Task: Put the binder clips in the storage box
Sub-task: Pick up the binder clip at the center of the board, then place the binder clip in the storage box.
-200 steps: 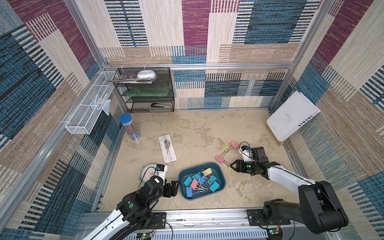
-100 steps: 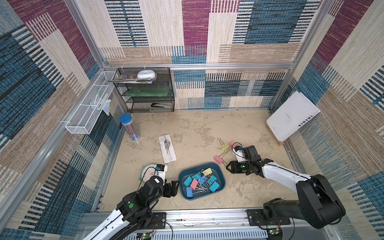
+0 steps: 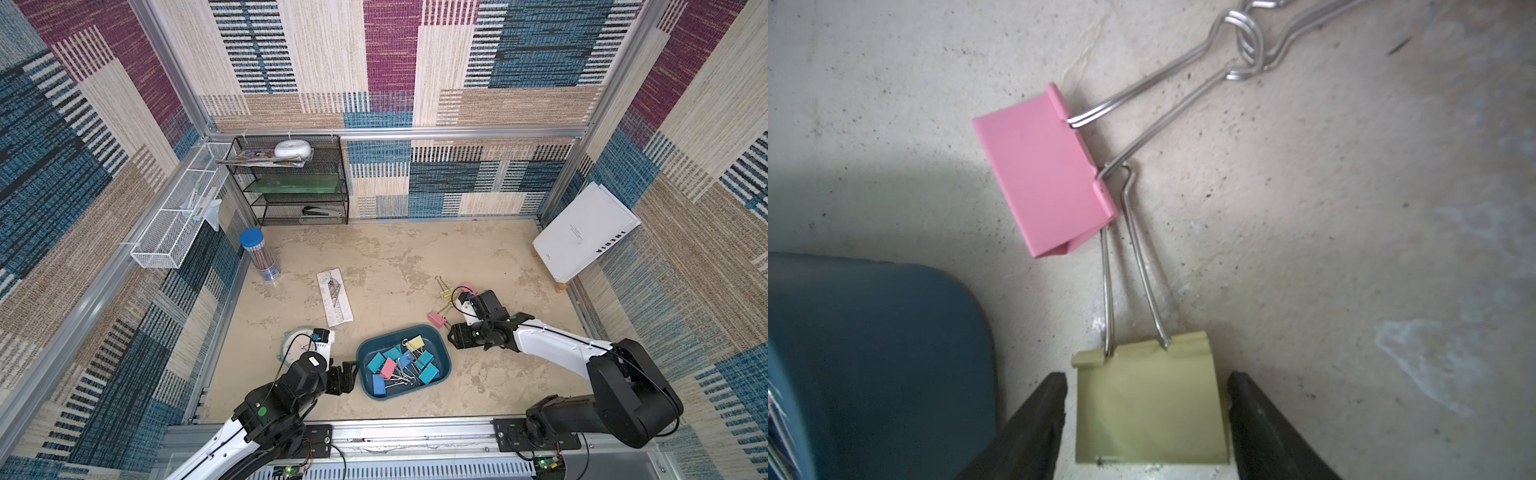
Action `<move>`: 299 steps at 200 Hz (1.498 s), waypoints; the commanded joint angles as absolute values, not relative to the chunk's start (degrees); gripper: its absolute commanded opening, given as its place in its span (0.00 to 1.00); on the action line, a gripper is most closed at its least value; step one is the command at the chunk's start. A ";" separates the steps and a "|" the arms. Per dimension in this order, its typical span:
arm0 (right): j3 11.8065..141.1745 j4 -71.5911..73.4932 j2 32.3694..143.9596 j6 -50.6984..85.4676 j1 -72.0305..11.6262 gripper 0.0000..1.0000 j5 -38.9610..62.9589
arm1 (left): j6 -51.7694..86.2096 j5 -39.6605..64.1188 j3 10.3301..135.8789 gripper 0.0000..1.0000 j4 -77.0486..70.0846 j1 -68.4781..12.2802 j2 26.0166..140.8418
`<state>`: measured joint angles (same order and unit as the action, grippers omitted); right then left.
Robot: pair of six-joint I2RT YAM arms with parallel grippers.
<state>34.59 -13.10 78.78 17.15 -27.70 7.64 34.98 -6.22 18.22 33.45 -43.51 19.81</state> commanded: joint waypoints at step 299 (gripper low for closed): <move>45.42 -20.28 71.73 26.50 -58.59 0.39 8.87 | 34.41 -6.21 18.02 0.87 32.43 -43.51 19.81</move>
<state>43.99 -21.91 68.18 24.43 -54.48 9.58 34.98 -6.22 18.22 33.45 -43.51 19.73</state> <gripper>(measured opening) 0.530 0.874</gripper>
